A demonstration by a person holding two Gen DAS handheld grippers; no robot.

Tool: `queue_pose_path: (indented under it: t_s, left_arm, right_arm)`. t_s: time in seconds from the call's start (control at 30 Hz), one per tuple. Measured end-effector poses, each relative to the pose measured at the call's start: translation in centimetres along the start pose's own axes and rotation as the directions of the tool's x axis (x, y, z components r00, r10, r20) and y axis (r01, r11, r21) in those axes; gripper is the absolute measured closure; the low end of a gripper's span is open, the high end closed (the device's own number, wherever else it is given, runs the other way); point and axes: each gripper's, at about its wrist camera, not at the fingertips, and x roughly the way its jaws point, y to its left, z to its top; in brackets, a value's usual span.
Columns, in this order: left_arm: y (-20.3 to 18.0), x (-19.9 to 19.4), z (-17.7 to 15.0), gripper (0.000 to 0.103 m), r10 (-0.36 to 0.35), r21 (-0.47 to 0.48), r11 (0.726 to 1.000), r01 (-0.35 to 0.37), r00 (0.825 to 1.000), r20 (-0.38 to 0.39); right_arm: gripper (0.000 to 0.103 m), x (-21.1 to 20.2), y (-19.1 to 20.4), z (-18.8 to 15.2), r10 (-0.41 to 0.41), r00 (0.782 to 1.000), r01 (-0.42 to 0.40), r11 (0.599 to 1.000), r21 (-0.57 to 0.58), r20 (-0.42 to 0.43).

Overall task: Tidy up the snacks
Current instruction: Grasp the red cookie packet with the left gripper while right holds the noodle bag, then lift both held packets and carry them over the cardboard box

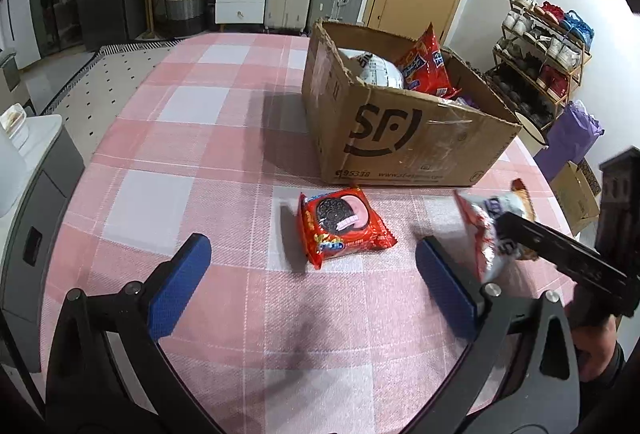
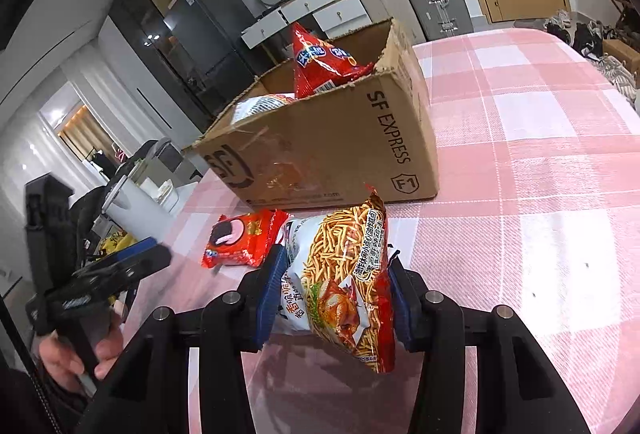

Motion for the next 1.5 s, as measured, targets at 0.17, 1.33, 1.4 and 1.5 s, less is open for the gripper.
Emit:
queue_pose_path:
  t_s: [0.17,1.33,1.4,1.5]
  left_arm:
    - [-0.5,1.9,0.9,0.001,0.017,0.008,1.0,-0.016,0.999,-0.04]
    - [-2.8,8.7,1.8,0.054,0.079,0.078,0.995,-0.067,0.984,-0.159]
    - [-2.7,8.4,1.8,0.058,0.076,0.08,0.995,-0.065,0.985,-0.155]
    - [-2.4,8.1,1.9,0.06,0.052,0.063,0.997,-0.042,0.985,-0.163]
  right_arm:
    - [0.056,-2.1,-0.3,-0.3,0.02,0.999,-0.021,1.0,0.009,0.026]
    - [0.055,-7.8,-2.2,-1.2,-0.002,0.996,-0.003,0.999,0.047,0.094]
    - [0.055,-7.8,-2.1,-1.3,0.0,0.996,-0.003,0.999,0.04,0.092]
    - [0.055,-7.9,-1.7,-1.4,0.001,0.996,-0.004,1.0,0.031,0.092]
